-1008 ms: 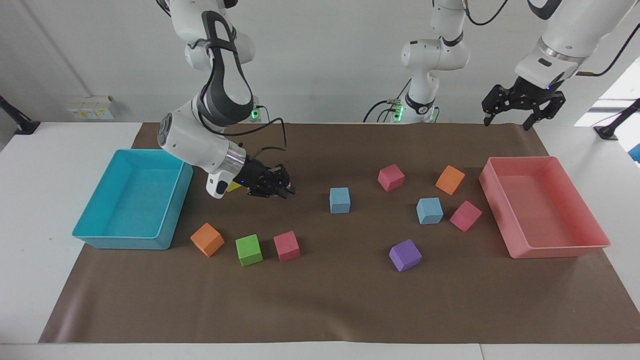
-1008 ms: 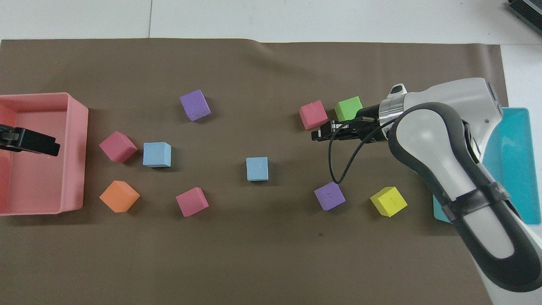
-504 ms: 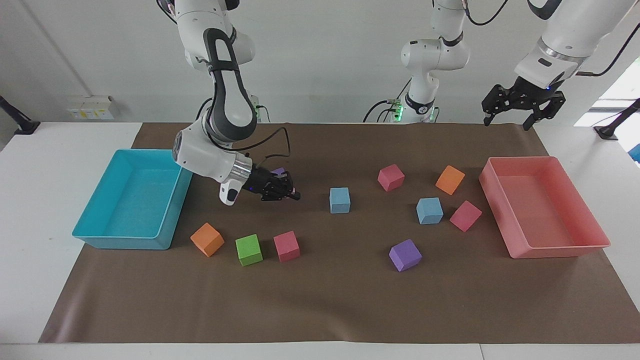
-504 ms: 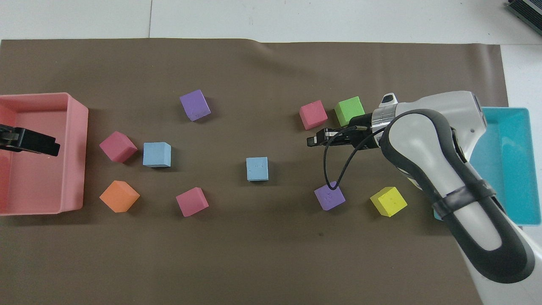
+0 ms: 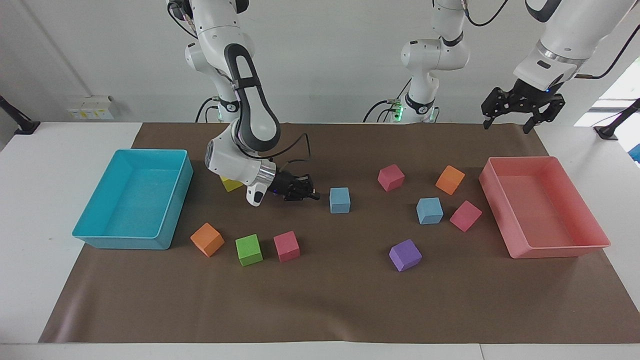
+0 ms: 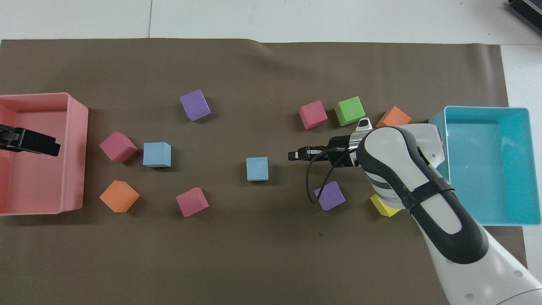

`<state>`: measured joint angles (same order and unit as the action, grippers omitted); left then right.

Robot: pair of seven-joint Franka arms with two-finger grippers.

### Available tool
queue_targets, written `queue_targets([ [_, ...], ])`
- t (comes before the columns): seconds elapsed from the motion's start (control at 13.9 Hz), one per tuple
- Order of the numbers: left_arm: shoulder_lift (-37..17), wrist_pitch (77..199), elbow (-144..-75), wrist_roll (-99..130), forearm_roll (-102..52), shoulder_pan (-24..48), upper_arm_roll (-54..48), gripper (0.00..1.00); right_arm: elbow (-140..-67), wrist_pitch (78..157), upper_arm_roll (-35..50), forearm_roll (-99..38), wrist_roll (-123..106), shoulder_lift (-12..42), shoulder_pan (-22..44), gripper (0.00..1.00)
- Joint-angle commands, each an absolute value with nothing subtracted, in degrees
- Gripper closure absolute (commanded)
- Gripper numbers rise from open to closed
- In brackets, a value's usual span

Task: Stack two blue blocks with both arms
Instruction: 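Reach the left gripper to the light blue cube near the pink bin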

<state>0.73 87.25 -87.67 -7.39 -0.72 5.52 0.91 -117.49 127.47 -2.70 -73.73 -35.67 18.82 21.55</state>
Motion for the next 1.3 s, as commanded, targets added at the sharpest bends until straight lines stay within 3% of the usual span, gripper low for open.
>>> queue_targets([
  [0.0, 0.7, 92.9, -92.2, -7.3, -0.4, 5.8, 0.8, 0.0, -117.9, 128.5, -2.5, -78.4, -41.0, 20.6, 21.1, 1.0],
  [0.79, 0.5, 115.6, -114.0, -4.3, -0.4, 8.0, 0.4, 0.0, -117.1, 130.9, -2.5, -80.2, -42.4, 23.3, 22.6, 1.0],
  [1.22, -3.2, 127.8, -120.5, 0.9, -0.4, 12.6, 0.5, 0.0, -117.1, 131.0, -2.5, -80.2, -42.4, 23.3, 22.6, 1.0],
])
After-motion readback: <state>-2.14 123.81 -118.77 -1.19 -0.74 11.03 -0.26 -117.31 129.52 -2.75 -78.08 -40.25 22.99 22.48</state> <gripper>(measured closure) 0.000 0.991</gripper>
